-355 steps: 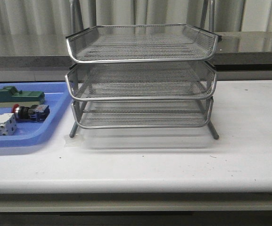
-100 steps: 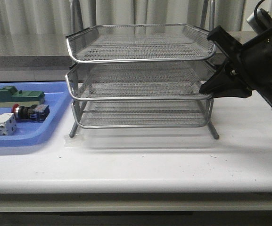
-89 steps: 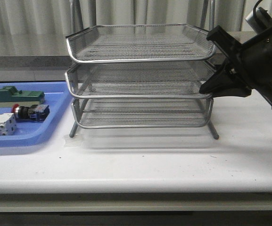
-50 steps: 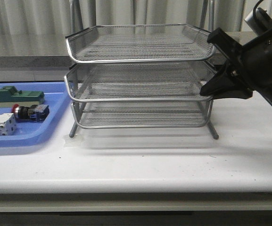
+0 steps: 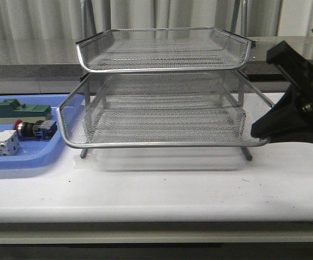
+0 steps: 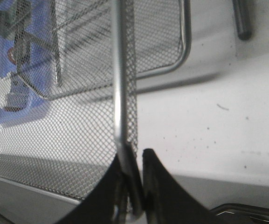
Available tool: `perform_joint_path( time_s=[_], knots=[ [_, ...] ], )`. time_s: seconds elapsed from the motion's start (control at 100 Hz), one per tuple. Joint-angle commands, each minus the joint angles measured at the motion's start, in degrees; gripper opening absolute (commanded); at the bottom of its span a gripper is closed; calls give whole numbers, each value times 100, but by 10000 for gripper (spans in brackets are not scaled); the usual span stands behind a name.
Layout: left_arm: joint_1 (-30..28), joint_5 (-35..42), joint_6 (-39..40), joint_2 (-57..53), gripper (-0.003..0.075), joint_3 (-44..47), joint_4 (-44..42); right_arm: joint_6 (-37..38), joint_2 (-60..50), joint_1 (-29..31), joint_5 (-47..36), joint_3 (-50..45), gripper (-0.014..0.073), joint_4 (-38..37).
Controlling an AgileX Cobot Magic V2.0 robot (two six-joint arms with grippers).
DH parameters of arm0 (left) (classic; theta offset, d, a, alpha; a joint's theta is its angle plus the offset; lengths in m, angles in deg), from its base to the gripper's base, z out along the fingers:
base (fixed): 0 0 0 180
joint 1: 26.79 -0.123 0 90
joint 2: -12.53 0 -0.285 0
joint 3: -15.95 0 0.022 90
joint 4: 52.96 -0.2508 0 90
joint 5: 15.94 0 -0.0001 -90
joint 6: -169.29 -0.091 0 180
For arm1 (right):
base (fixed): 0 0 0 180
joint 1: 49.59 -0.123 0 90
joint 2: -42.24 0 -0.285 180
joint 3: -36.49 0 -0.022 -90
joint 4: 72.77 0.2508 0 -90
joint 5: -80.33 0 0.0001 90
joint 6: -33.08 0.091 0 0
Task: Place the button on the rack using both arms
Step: 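Grip the middle tray edge and pull it out toward the robot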
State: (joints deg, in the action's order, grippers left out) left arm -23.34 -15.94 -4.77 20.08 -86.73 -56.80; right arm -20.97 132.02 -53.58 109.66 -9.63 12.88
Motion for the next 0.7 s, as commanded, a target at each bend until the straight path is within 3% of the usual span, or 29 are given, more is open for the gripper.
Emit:
perform_joint_path(
  time_s=[0.0,0.36,0.47,0.62,0.69],
  knots=[
    [-15,468,59,-184,-20,252,16,45,-312,29,-151,-267,-61,-153],
    [-15,468,59,-184,-20,252,16,43,-922,29,-314,-611,-27,-202],
    [-15,468,59,-184,-20,252,16,43,-984,29,-340,-611,89,-202],
    [-15,468,59,-184,-20,252,16,43,-1104,29,-340,-611,337,-202],
    [-15,468,59,-184,-20,252,16,43,-1216,29,-399,-606,413,-202]
  ],
)
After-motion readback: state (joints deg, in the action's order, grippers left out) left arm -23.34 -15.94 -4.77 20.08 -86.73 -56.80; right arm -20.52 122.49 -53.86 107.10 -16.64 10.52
